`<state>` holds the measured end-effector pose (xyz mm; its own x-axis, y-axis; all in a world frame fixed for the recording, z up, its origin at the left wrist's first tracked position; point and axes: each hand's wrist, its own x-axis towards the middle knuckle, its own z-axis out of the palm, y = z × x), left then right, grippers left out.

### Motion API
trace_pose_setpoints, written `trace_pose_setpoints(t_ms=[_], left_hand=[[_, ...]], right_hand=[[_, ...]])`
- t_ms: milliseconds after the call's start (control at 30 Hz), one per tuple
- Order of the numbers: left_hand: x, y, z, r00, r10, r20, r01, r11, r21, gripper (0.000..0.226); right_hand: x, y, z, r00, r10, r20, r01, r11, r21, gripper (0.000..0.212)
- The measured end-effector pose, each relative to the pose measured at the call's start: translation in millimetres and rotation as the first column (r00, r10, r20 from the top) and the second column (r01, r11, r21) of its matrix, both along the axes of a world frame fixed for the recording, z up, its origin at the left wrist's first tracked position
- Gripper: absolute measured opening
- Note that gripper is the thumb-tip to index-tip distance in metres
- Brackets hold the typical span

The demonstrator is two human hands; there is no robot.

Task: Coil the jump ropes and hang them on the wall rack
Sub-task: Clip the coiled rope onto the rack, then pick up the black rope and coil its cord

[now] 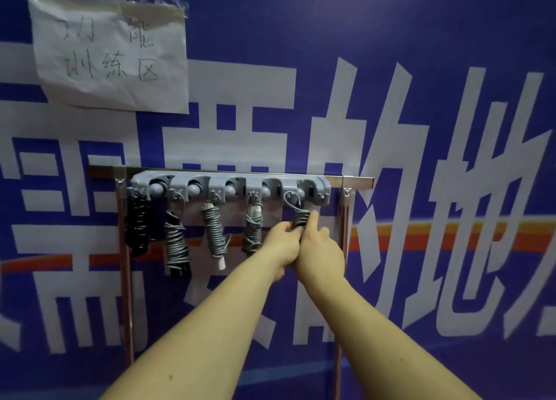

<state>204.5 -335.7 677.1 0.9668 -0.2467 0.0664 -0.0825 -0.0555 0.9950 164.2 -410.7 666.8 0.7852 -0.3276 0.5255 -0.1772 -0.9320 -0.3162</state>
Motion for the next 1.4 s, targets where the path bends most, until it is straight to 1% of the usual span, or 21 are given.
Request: trace_pose_setpoints(t_ms=[133,200,300,433,533,567,667,833,933,1000,1100,1167,1200,1333,1400], left_hand=[[9.5,1.9,-15.4,1.000,0.015,0.019,-0.014,1.000,-0.005,0.020],[14.1,4.9,-22.9,0.999,0.030,0.042,-0.029,0.999,-0.015,0.024],[16.0,9.9,-28.6,0.998,0.042,0.056,-0.039,0.998,-0.053,0.024],[21.9,11.5,-40.3,0.992,0.072,0.108,-0.070,0.997,-0.022,0.033],[16.1,13.2,-44.0,0.991,0.083,0.104,-0.081,0.996,-0.025,0.052],[12.8,13.4,-45.9,0.991,0.091,0.102,-0.089,0.996,-0.022,0.055],[-0.6,15.0,-56.8,0.992,0.083,0.100,-0.082,0.996,-0.016,0.055],[-31.3,31.3,-95.8,0.997,0.073,0.012,-0.073,0.997,0.024,0.052],[-49.1,47.3,-145.0,0.995,0.050,-0.092,-0.043,0.996,0.076,0.046],[-58.9,57.3,-185.6,0.987,0.026,-0.158,-0.007,0.993,0.120,0.044],[-95.5,76.8,-261.1,0.959,0.034,-0.282,0.017,0.985,0.174,0.035],[-122.1,89.0,-297.5,0.930,0.030,-0.367,0.031,0.987,0.160,0.030],[-136.3,96.5,-321.3,0.905,0.032,-0.423,0.047,0.984,0.174,0.029],[-168.1,123.3,-404.4,0.836,0.049,-0.546,0.111,0.960,0.257,0.032],[-176.7,135.7,-450.5,0.786,0.069,-0.615,0.138,0.949,0.283,0.032]], right_hand=[[5.8,4.9,-16.9,1.000,0.003,0.031,-0.007,0.995,0.102,0.078],[8.5,6.9,-25.3,0.998,0.029,0.054,-0.039,0.978,0.205,0.076],[10.4,7.0,-30.0,0.992,0.080,0.094,-0.108,0.927,0.360,0.075],[9.2,3.8,-32.5,0.986,0.144,0.085,-0.166,0.898,0.409,0.069],[5.5,4.1,-35.9,0.981,0.180,0.077,-0.196,0.879,0.436,0.072],[3.2,4.6,-37.3,0.981,0.180,0.076,-0.195,0.873,0.447,0.072],[-9.0,6.9,-43.9,0.980,0.183,0.074,-0.196,0.852,0.485,0.069],[-35.8,16.0,-76.8,0.978,0.201,0.046,-0.188,0.775,0.604,0.068],[-56.0,26.5,-119.2,0.974,0.225,-0.024,-0.148,0.713,0.686,0.059],[-71.4,35.1,-152.0,0.963,0.259,-0.080,-0.129,0.699,0.703,0.051],[-104.8,53.8,-224.1,0.936,0.292,-0.197,-0.053,0.669,0.742,0.043],[-123.4,64.4,-270.1,0.914,0.316,-0.254,-0.013,0.649,0.760,0.042],[-135.4,70.8,-298.9,0.895,0.334,-0.297,0.015,0.642,0.767,0.041],[-159.3,84.6,-388.7,0.816,0.389,-0.429,0.109,0.625,0.773,0.045],[-168.4,88.9,-435.3,0.756,0.410,-0.510,0.166,0.634,0.756,0.039]])
